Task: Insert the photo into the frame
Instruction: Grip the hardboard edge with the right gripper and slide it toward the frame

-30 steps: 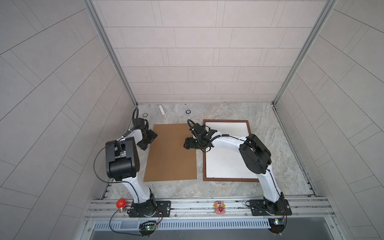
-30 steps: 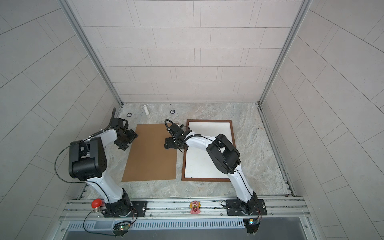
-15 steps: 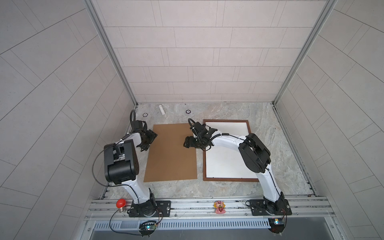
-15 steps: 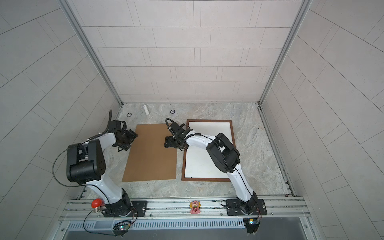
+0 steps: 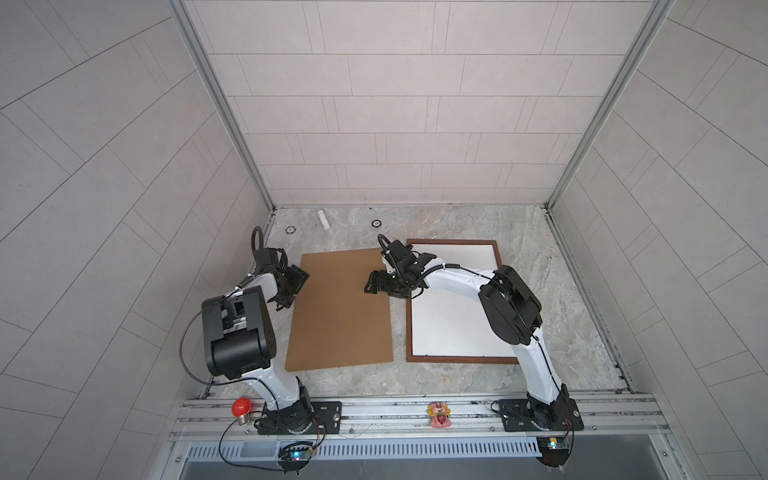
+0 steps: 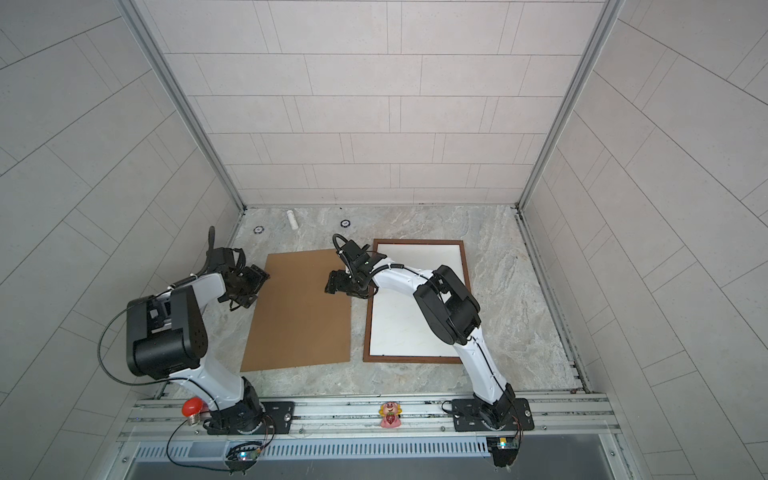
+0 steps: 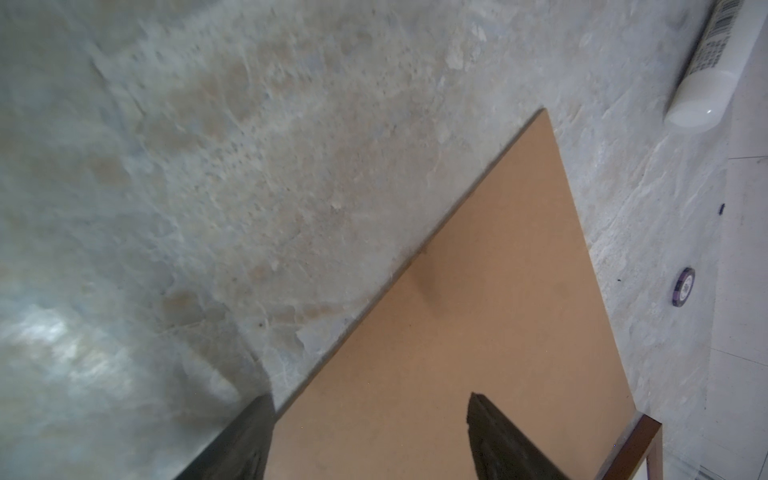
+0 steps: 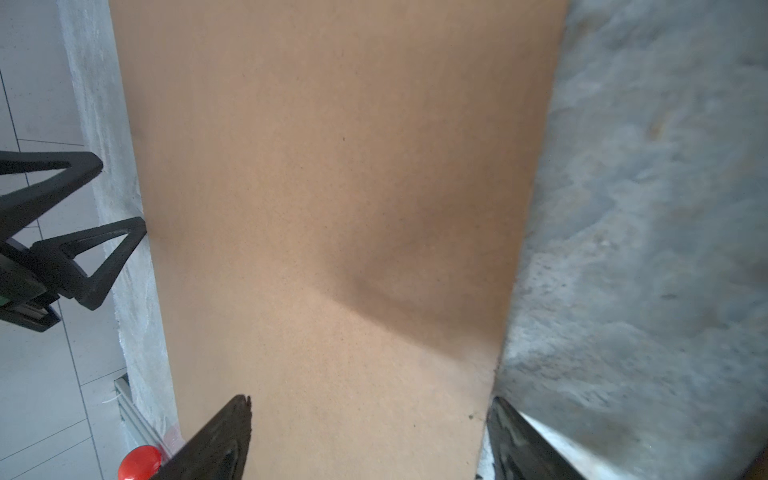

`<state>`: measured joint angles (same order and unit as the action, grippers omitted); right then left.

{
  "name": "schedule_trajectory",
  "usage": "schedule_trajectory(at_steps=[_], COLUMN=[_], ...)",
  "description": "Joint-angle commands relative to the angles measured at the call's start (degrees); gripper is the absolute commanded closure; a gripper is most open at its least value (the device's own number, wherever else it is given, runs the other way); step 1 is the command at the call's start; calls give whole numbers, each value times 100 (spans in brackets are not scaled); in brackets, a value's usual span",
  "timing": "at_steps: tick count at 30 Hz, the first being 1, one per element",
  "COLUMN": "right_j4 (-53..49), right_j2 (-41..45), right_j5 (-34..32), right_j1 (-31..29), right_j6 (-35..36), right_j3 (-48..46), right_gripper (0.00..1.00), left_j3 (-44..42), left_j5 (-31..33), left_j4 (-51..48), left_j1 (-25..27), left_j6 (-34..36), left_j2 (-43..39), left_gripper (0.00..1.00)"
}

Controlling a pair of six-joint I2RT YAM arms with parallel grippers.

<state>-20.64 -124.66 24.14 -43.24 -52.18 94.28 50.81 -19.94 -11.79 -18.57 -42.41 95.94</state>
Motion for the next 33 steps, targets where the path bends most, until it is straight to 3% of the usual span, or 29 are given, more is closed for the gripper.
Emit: schedule_trajectory(at_steps=[1, 8, 12, 21, 27, 33], right_j4=[856, 1045, 1138, 1381, 1461, 1487], right_j2=[338, 732, 1009, 1615, 2045, 2087], right_j5=[838, 905, 869, 925, 832, 820], right_j1=[-159, -115, -3, 267, 423, 501], right_j6=[-280, -407, -434, -466, -412, -327], right_j3=[226, -57, -349, -1303, -1904, -2267], right_gripper=[16, 16, 16, 16, 16, 16], left_j3=[-239, -381, -615, -1019, -1171, -1130], left_j5=[-636, -891, -1356, -1782, -1678, -1618], left_j4=[-497, -321, -27, 72, 78, 102], left_j1=[82, 81, 107, 395, 841, 877], left_j6=[-122, -234, -491, -781, -915, -929], left_j2=[98, 92, 17, -577, -900, -851], left_gripper=[21, 22, 23, 24, 24, 24])
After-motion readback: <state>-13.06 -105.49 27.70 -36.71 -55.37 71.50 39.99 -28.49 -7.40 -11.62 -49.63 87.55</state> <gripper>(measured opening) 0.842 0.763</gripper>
